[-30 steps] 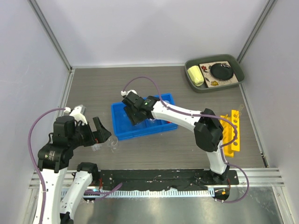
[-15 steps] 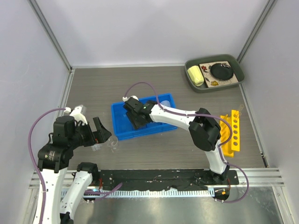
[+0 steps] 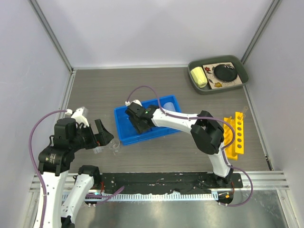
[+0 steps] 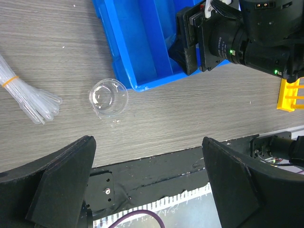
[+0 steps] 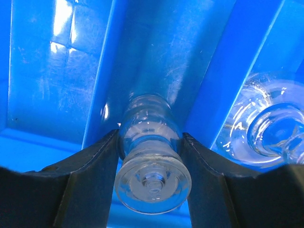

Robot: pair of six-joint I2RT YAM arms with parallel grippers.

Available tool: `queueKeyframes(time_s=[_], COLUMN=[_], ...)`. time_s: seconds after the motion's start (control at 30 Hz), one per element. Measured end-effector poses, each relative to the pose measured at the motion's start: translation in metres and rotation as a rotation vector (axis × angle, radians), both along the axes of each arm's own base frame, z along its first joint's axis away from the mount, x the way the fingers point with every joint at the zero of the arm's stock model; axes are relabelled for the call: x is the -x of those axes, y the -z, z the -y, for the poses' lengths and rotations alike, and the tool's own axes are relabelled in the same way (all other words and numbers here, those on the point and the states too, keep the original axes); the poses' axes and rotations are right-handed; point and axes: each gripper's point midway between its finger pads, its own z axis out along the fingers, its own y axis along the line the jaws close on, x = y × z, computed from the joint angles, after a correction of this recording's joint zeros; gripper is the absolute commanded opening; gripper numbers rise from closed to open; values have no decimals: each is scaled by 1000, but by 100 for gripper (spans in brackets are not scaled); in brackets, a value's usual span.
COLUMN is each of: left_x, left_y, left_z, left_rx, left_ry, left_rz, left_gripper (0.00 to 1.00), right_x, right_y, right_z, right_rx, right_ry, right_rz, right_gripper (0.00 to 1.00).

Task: Organize the chemistry lab equipment

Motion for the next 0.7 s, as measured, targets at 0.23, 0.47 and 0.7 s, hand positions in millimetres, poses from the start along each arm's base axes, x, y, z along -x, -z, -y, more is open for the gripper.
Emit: queueKeyframes(time_s=[0.23,0.47,0.7], left_x=[0,0,-1], left_y=[0,0,-4], left_z=[0,1,-3], left_rx=[0,3,-9], left_ry=[1,4,-15], left_rz=[0,-2,11], left_gripper=[100,100,100], right_x=[-1,-5,8], right_y=[-23,-61,-142], right_z=[-5,-13,-35], right_rx=[41,37,-94], right_ry=[-11,-11,-44], right_rz=[76,143,236], right_gripper=[79,82,82])
